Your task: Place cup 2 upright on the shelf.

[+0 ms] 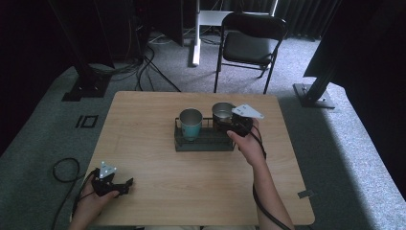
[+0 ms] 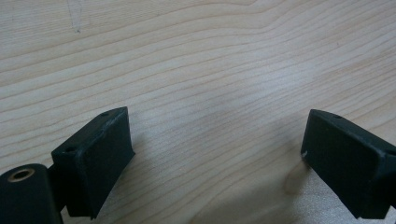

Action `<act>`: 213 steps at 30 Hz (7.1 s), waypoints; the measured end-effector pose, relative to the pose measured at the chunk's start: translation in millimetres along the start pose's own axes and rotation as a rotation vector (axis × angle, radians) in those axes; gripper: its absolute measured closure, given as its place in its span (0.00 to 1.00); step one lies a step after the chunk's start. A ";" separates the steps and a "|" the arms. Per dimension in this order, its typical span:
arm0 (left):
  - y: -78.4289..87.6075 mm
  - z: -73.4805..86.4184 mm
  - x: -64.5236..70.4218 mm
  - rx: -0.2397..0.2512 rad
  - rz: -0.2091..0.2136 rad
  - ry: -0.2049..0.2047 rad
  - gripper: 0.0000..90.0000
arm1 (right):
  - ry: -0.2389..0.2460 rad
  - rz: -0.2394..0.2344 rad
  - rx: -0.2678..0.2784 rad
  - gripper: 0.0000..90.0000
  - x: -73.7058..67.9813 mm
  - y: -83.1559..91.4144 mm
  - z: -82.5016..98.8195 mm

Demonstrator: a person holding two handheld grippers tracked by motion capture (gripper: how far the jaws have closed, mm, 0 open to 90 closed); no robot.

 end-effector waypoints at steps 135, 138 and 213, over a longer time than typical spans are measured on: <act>-0.1 0.0 -0.2 0.001 -0.001 -0.001 0.10 | -0.033 0.035 -0.128 0.14 32.2 67.1 106.8; -0.1 0.0 -0.2 0.000 0.000 -0.001 0.10 | -0.047 0.048 -0.134 0.14 38.3 72.4 113.9; -0.1 0.0 -0.2 0.000 0.000 -0.001 0.10 | 0.104 -0.170 -0.448 0.15 61.0 155.2 226.0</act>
Point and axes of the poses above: each handheld gripper's, and its own axes: y roughly backward along the jaws, z roughly out of its underside, x roughly to its right, the point moved 8 cm from there along -y, roughly forward along the jaws, and after that the axes turned 5 degrees about y, right-handed, at the moved point
